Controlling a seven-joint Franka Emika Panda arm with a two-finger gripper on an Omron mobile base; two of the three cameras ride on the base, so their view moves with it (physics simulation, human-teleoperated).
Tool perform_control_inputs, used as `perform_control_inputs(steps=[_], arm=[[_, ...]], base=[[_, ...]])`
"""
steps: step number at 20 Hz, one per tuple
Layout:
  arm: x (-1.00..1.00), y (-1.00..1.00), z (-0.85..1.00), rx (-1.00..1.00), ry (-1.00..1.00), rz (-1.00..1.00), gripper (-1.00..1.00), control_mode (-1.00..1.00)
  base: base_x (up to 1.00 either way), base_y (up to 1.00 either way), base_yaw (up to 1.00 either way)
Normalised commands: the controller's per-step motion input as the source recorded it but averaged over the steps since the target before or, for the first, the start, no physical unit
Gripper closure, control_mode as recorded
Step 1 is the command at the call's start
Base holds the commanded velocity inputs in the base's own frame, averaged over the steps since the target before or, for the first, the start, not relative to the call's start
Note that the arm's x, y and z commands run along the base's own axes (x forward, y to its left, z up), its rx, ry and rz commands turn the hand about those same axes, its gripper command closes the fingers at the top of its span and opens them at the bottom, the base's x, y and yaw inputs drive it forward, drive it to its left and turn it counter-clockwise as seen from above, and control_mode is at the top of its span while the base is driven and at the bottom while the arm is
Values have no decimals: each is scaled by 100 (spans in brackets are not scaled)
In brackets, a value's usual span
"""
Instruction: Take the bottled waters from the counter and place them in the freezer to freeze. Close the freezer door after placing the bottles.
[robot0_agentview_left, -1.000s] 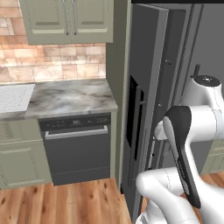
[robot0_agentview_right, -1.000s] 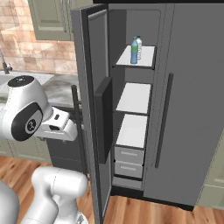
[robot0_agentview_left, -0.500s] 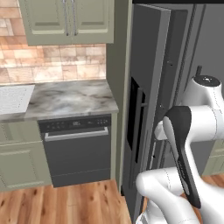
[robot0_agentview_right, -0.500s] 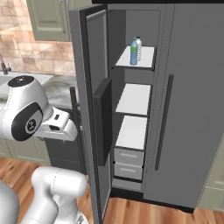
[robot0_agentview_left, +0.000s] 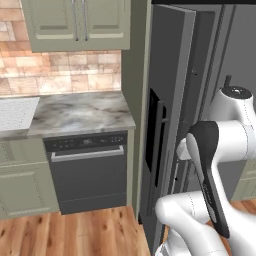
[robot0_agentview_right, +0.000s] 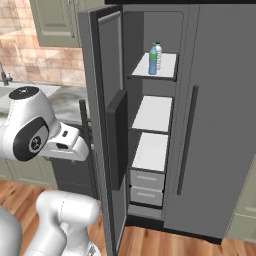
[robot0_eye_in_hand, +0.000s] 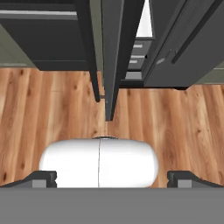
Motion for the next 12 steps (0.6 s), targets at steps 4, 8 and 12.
perform_control_inputs(steps=[4, 8, 12], arm=[[17, 0, 0, 0, 1, 0, -100, -100], [22, 6, 0, 0, 0, -2, -100, -100], [29, 9, 0, -4, 0, -8, -100, -100]], base=[[0, 0, 0], [0, 0, 0], [0, 0, 0]])
